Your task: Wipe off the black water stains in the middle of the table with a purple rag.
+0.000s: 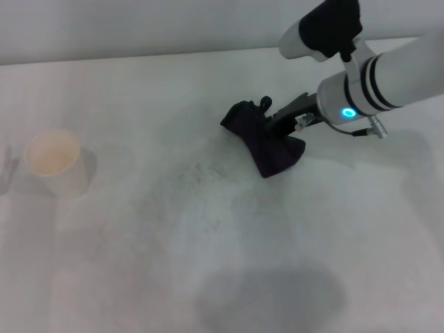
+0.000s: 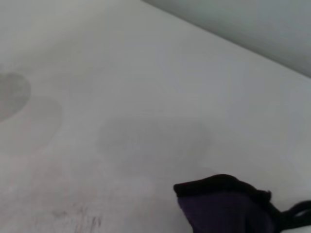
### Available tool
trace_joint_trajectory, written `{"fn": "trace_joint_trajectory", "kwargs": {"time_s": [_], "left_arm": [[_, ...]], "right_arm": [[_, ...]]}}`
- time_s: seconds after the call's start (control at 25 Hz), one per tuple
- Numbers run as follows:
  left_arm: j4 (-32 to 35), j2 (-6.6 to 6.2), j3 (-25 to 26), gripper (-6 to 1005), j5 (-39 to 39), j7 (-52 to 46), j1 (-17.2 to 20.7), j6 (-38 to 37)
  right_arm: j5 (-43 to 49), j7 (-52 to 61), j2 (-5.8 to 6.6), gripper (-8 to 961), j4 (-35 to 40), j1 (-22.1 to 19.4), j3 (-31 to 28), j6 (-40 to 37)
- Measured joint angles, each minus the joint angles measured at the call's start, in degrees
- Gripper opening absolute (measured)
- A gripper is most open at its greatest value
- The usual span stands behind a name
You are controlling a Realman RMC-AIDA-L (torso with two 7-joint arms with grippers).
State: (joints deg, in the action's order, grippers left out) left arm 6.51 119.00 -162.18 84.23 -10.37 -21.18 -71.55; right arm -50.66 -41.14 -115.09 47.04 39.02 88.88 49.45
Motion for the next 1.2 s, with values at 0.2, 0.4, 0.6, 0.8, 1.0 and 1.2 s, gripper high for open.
{"fn": "trace_joint_trajectory", "kwargs": {"time_s": [0.2, 0.4, 0.6, 0.8, 1.0, 1.2], "left_arm": [[-0.2, 0.0, 0.0, 873, 0.1, 0.0, 0.0, 0.0], [-0.7, 0.0, 0.0, 873, 0.1, 0.1, 0.0, -0.1], [-0.8, 0.0, 0.0, 872, 0.1, 0.1, 0.0, -0.1], [-0.6, 0.02, 0.0, 872, 0.1, -0.3, -0.1, -0.5], [-0.8, 0.02, 0.1, 872, 0.1, -3.9, 0.0, -1.8], [-0.8, -0.01, 0.1, 873, 0.1, -4.5, 0.1, -1.9]], "right_arm": [[0.4, -1.5, -0.08, 221, 3.8, -3.8, -3.1, -0.5], [-0.1, -2.9, -0.2, 307, 9.2, -7.6, -4.1, -0.3], [-9.8, -9.3, -0.25, 580, 11.9, -10.8, -4.5, -7.7], [-43.9, -35.9, -0.54, 752, 2.9, -11.2, -4.6, -16.7], [-82.6, -66.0, -0.7, 818, -11.6, -10.6, -5.7, -4.8], [-103.9, -97.3, -1.08, 869, -26.6, -11.1, -6.2, 9.8]]}}
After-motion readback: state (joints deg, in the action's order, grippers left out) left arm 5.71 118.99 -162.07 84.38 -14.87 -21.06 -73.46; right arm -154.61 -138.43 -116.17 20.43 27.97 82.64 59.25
